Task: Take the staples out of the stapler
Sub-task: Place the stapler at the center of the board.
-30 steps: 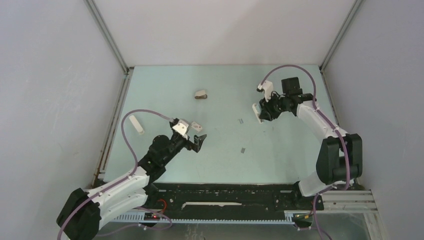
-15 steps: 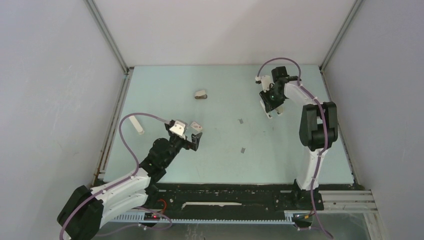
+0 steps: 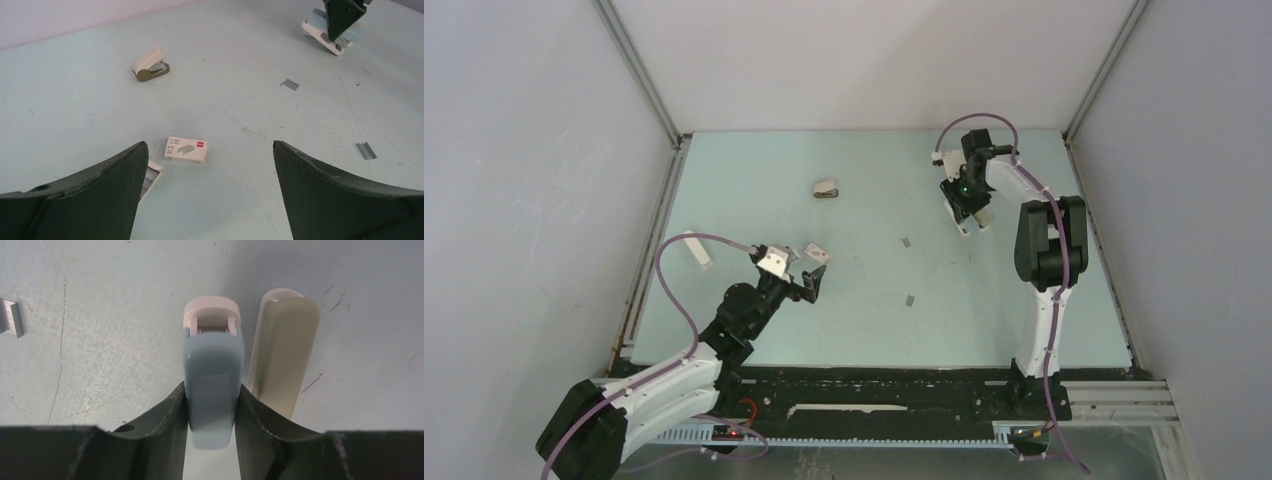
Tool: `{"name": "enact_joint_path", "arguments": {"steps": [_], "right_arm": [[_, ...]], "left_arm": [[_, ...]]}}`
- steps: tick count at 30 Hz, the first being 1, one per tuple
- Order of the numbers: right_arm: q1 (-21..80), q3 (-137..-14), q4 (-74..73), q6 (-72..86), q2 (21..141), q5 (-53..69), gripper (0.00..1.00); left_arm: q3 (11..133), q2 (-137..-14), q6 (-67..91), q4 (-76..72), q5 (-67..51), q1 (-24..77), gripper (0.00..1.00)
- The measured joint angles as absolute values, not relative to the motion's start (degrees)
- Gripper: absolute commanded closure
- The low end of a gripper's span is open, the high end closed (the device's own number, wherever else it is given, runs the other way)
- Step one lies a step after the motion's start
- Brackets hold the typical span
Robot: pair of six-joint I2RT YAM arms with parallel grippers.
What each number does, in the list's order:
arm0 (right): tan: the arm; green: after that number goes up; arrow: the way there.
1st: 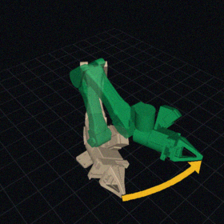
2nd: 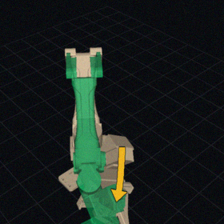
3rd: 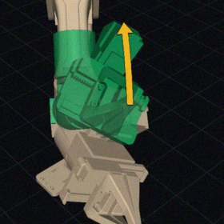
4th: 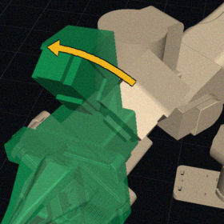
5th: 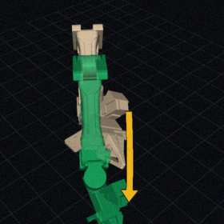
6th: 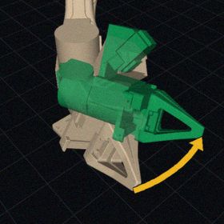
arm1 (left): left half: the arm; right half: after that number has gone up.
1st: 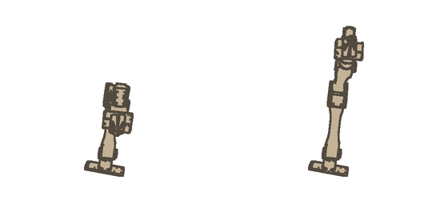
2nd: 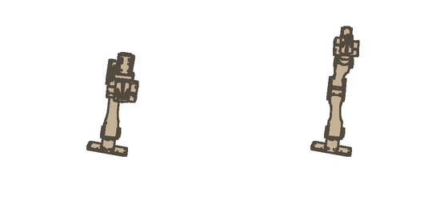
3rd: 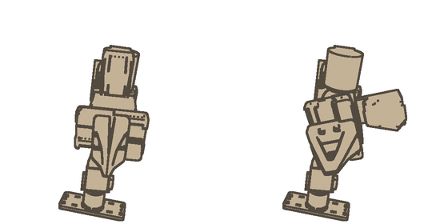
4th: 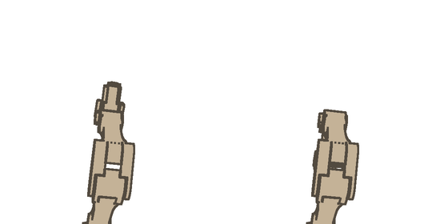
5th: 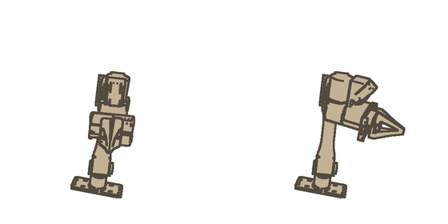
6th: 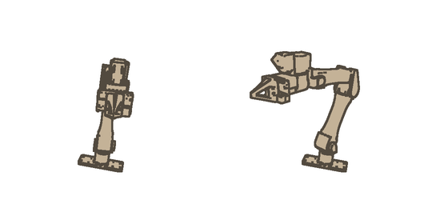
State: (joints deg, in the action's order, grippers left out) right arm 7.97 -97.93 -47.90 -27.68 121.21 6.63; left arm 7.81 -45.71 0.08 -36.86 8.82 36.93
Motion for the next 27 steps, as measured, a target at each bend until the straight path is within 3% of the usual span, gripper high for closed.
{"name": "enact_joint_path", "arguments": {"steps": [5, 15, 27], "right_arm": [[8.0, -97.9, -48.0, -27.6, 121.2, 6.5, 0.43], [8.0, -94.7, -47.7, -27.7, 118.8, 7.1, 0.4], [9.8, -86.2, -45.4, -28.7, 96.4, 13.3, 0.38]], "left_arm": [[7.8, -45.7, 0.1, -37.2, 8.8, 36.9, 0.0], [7.4, -44.9, 0.1, -37.6, 8.9, 36.9, 0.0], [6.7, -44.1, 0.2, -38.5, 9.0, 36.9, 0.0]]}}
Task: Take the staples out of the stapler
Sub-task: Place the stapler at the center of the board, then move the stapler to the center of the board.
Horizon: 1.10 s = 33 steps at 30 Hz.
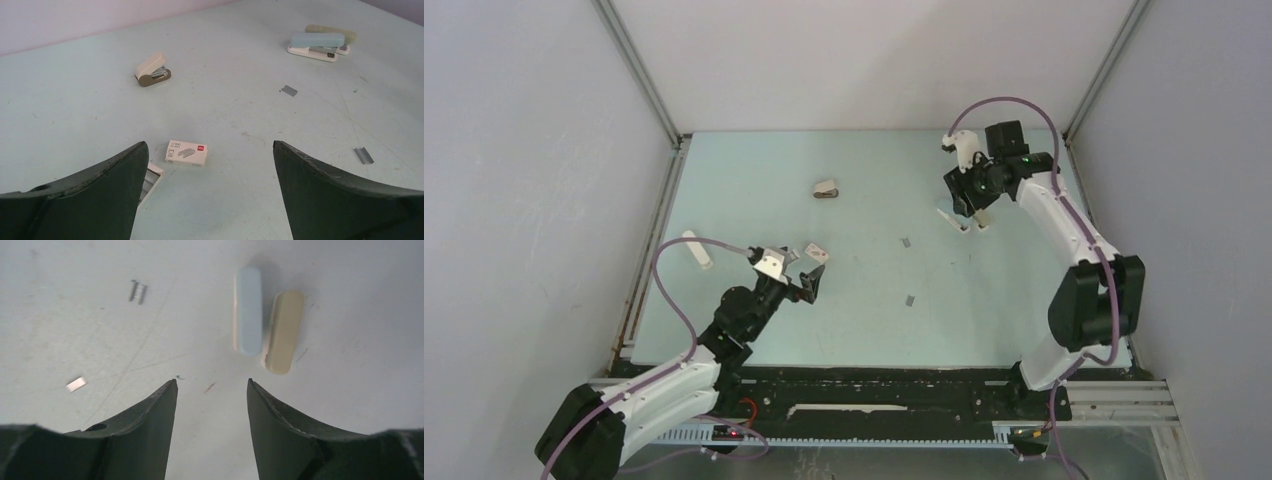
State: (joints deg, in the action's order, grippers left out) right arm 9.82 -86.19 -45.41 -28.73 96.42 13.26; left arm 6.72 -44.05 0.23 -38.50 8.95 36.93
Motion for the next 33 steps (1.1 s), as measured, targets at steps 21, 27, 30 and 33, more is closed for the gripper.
{"name": "enact_joint_path", "arguments": {"steps": [21, 27, 30, 33], "right_arm": [[4.1, -68.9, -38.9, -29.6, 72.9, 61.4, 0.0], [5.9, -67.6, -41.7, -31.0, 77.0, 67.1, 0.0], [7.2, -67.6, -41.8, -31.0, 76.7, 67.4, 0.0], [7.8, -67.6, -41.8, -30.9, 76.7, 67.4, 0.0]], "left_arm": [[6.6, -25.8, 10.6, -30.3, 18.4, 36.8, 0.0], [8.3, -19.2, 17.1, -19.1, 21.5, 35.8, 0.0], [10.3, -19.2, 19.6, -13.9, 21.8, 34.5, 0.0], [12.3, -20.6, 22.3, -11.6, 20.2, 32.1, 0.0]]}}
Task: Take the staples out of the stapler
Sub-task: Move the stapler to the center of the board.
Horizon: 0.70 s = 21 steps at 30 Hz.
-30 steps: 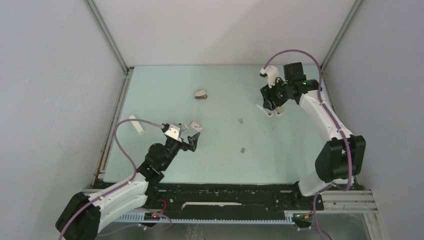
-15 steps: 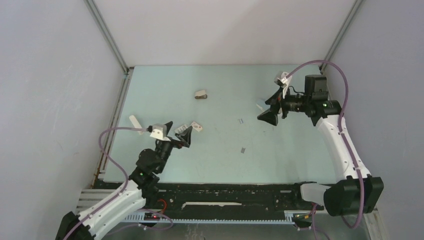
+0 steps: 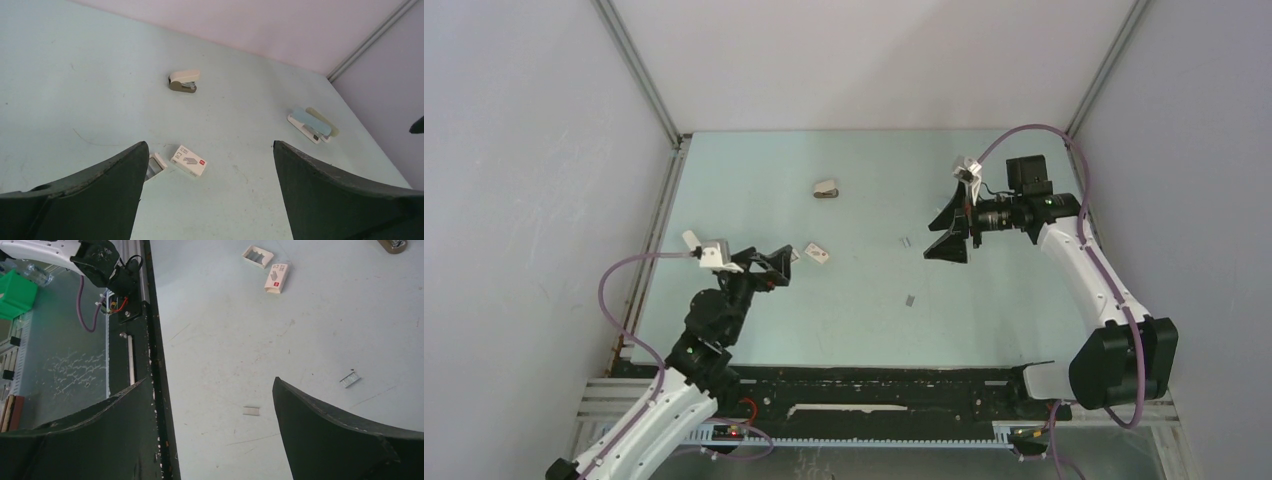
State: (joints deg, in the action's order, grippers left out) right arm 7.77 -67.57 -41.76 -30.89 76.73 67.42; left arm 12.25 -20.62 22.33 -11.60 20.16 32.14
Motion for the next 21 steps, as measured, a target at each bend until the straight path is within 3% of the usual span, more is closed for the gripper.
{"name": "enact_joint_path", "arguments": {"steps": [11, 18, 21], "right_arm": [[7.5, -67.6, -41.8, -30.8, 76.6, 66.1, 0.0], [7.1, -67.6, -41.8, -30.8, 76.1, 65.2, 0.0], [7.0, -67.6, -41.8, -30.8, 76.0, 65.0, 0.0]], "left_arm": [[17.0, -41.8, 42.0, -15.4, 4.0, 13.3, 0.0], [33.1, -63.2, 51.2, -12.7, -1.7, 9.1, 0.0], [45.1, -74.1, 54.4, -6.0, 0.4, 8.9, 0.06]]}}
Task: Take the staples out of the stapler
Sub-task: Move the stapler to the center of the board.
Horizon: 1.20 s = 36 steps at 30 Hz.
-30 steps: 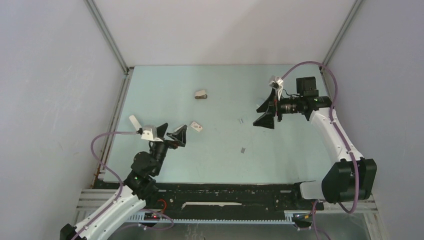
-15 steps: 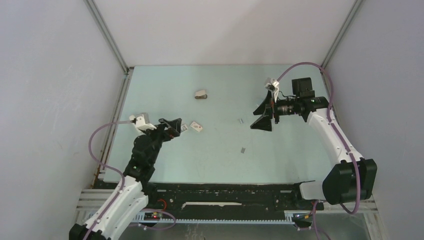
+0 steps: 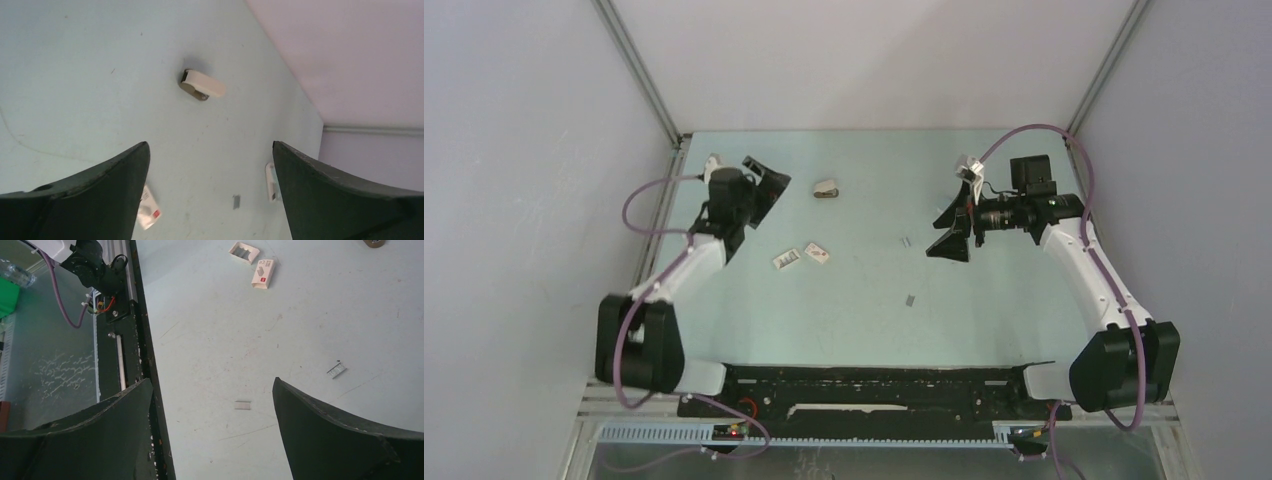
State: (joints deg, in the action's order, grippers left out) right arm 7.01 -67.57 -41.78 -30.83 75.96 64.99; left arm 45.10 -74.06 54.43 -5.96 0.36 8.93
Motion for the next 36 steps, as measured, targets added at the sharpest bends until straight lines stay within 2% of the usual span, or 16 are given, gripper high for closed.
{"name": "enact_joint_path", "arguments": {"steps": [7, 9, 13, 19, 21, 31, 36], "right_arm": [[6.8, -67.6, -41.8, -31.0, 75.9, 64.8, 0.0], [6.7, -67.6, -41.8, -31.0, 75.9, 64.8, 0.0], [6.5, -67.6, -41.9, -31.1, 75.9, 64.7, 0.0], [5.7, -67.6, -42.0, -31.4, 75.9, 64.6, 0.0], [5.6, -67.6, -42.0, -31.4, 75.9, 64.6, 0.0], [5.5, -67.6, -42.2, -31.6, 75.9, 64.5, 0.0], [4.8, -67.6, -42.2, -31.8, 75.9, 64.5, 0.0]], "left_arm": [[74.7, -98.8, 59.6, 12.0, 2.9, 8.8, 0.2], [81.7, -104.5, 58.8, 15.5, 2.5, 9.0, 0.21], [92.5, -113.0, 48.8, 19.1, -4.0, 9.0, 0.23], [103.4, -117.5, 28.0, 26.5, -15.8, 8.6, 0.22], [108.2, -118.8, 21.8, 30.0, -17.3, 8.3, 0.18], [111.3, -119.3, -13.3, 35.1, -19.7, 11.1, 0.13], [111.4, -119.3, -26.0, 36.6, -20.1, 13.5, 0.14]]}}
